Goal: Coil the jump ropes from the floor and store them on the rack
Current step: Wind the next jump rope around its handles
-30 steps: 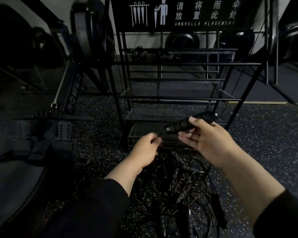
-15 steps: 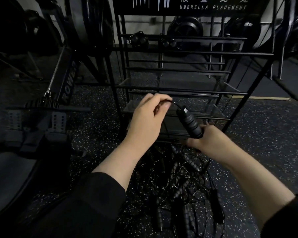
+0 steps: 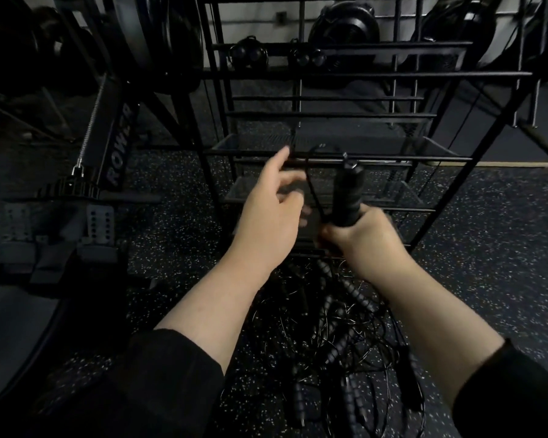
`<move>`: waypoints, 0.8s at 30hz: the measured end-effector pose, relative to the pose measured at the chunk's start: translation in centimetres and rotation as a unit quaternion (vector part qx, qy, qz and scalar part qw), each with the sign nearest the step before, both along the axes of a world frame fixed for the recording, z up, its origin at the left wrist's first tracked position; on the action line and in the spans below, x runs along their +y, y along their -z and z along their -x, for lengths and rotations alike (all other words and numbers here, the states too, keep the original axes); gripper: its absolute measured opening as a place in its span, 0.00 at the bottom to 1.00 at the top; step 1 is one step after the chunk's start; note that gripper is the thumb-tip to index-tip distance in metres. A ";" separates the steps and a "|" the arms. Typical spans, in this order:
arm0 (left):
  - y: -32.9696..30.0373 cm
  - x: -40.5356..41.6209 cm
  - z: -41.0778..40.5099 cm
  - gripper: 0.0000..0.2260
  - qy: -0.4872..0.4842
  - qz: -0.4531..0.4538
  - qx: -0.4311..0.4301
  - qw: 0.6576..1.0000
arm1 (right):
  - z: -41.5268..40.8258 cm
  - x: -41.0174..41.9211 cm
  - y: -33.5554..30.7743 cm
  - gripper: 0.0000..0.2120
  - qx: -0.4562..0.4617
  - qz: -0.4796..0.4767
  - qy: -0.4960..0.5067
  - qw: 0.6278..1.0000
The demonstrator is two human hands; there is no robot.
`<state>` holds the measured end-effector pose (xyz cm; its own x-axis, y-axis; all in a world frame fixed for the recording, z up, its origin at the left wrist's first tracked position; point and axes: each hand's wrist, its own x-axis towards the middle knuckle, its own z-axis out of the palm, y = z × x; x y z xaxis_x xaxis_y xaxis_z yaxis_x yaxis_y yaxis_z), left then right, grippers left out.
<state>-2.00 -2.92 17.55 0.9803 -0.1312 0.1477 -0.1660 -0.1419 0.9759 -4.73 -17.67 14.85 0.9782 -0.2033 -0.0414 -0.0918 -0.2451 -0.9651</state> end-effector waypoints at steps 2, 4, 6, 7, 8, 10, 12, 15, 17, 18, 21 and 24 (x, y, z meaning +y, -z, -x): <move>1.3 -0.5 0.0 0.22 0.041 -0.065 0.109 0.991 | -0.3 -0.3 -0.9 0.04 -0.022 -0.030 0.035 0.999; 2.8 -1.1 0.5 0.14 0.106 -0.133 0.171 0.970 | -0.2 -0.4 -1.6 0.03 -0.021 -0.101 0.048 0.994; 4.1 -1.5 0.9 0.09 0.154 -0.140 0.199 0.958 | 0.0 -0.6 -2.2 0.01 -0.011 -0.182 0.041 0.982; 4.6 -1.7 1.1 0.08 0.177 -0.140 0.210 0.951 | -0.1 -0.9 -2.4 0.02 -0.009 -0.220 0.040 0.975; 5.0 -1.8 1.2 0.08 0.197 -0.140 0.222 0.945 | 0.0 -1.2 -2.7 0.03 -0.010 -0.250 0.039 0.967; 5.7 -1.9 1.1 0.07 0.203 -0.164 0.222 0.939 | 0.1 -1.8 -3.2 0.02 -0.012 -0.285 0.031 0.958; 6.2 -1.8 0.7 0.09 0.154 -0.212 0.171 0.950 | 0.2 -2.5 -3.2 0.02 -0.003 -0.306 0.020 0.952; 5.6 -1.5 0.1 0.11 0.056 -0.234 0.079 0.967 | -0.1 -3.7 -1.7 0.09 0.037 -0.252 0.034 0.966; 4.3 -1.6 0.0 0.11 0.019 -0.155 0.050 0.987 | -0.2 -4.0 -0.6 0.09 0.070 -0.159 0.041 0.984; 3.7 -1.7 -0.1 0.11 0.002 -0.108 0.038 0.993 | -0.2 -3.9 0.0 0.09 0.085 -0.140 0.038 0.986; 2.1 -1.5 -0.6 0.13 -0.037 -0.004 -0.001 0.999 | 0.3 -2.4 1.1 0.09 0.131 -0.166 -0.009 0.977; 0.9 -1.4 -0.5 0.13 -0.029 0.087 0.008 0.996 | 0.6 -0.8 2.0 0.12 0.160 -0.165 -0.072 0.970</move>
